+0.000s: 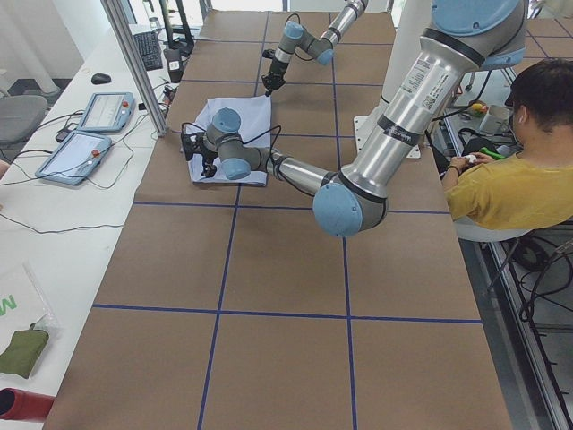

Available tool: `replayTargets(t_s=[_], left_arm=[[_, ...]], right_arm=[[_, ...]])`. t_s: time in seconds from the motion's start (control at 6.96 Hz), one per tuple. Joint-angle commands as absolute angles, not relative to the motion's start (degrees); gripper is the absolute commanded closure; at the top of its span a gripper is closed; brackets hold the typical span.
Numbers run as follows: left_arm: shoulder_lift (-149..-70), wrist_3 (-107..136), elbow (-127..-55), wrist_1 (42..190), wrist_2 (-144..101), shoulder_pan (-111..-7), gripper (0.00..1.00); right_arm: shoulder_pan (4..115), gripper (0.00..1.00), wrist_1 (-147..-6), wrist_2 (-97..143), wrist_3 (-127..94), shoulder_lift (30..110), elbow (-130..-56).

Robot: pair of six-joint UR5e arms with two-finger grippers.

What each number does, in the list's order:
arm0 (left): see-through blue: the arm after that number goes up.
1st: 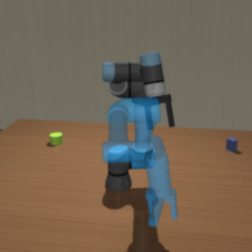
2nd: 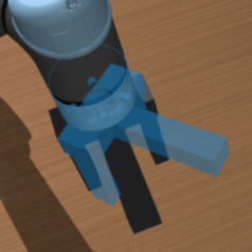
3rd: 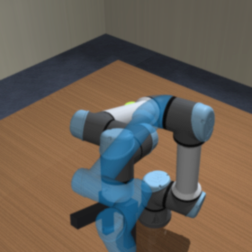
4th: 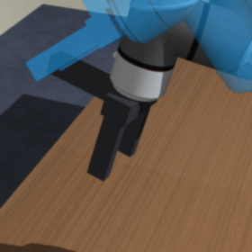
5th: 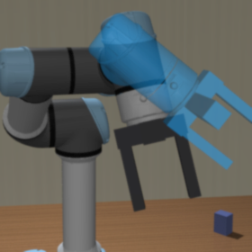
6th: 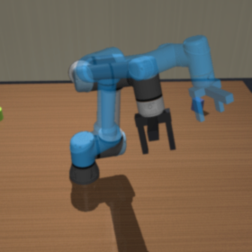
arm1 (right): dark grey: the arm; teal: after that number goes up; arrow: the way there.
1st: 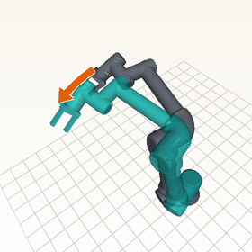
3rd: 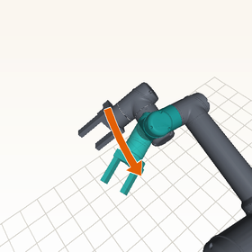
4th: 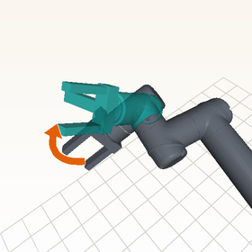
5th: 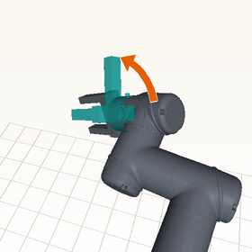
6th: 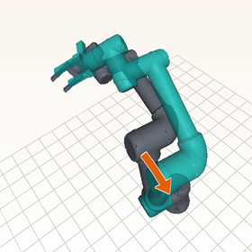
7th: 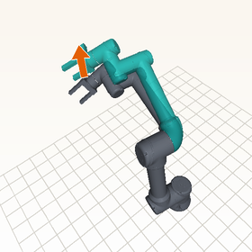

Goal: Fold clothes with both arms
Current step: 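Lower the right gripper to the folded shirt's corner nearest it and grasp, then drag the shirt corner toward the robot with the right gripper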

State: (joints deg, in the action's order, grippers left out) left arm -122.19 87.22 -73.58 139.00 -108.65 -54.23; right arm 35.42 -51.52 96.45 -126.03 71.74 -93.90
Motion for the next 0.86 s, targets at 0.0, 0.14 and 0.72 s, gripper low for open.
replayTargets(t_s=[0.0, 0.14, 0.72], left_arm=[[-122.17, 87.62, -73.91, 139.04, -108.89, -54.32, 0.00], [-122.08, 88.58, -76.79, 139.04, -109.07, -54.32, 0.00], [-120.59, 90.61, -80.32, 139.75, -109.51, -51.08, 0.00]], right_arm=[[35.42, 1.00, -51.76, 96.50, -128.47, 75.29, -100.06], [32.90, 1.00, -52.03, 96.76, -133.28, 80.02, -107.50], [15.83, 1.00, -52.21, 115.19, -135.87, 96.23, -130.40]])
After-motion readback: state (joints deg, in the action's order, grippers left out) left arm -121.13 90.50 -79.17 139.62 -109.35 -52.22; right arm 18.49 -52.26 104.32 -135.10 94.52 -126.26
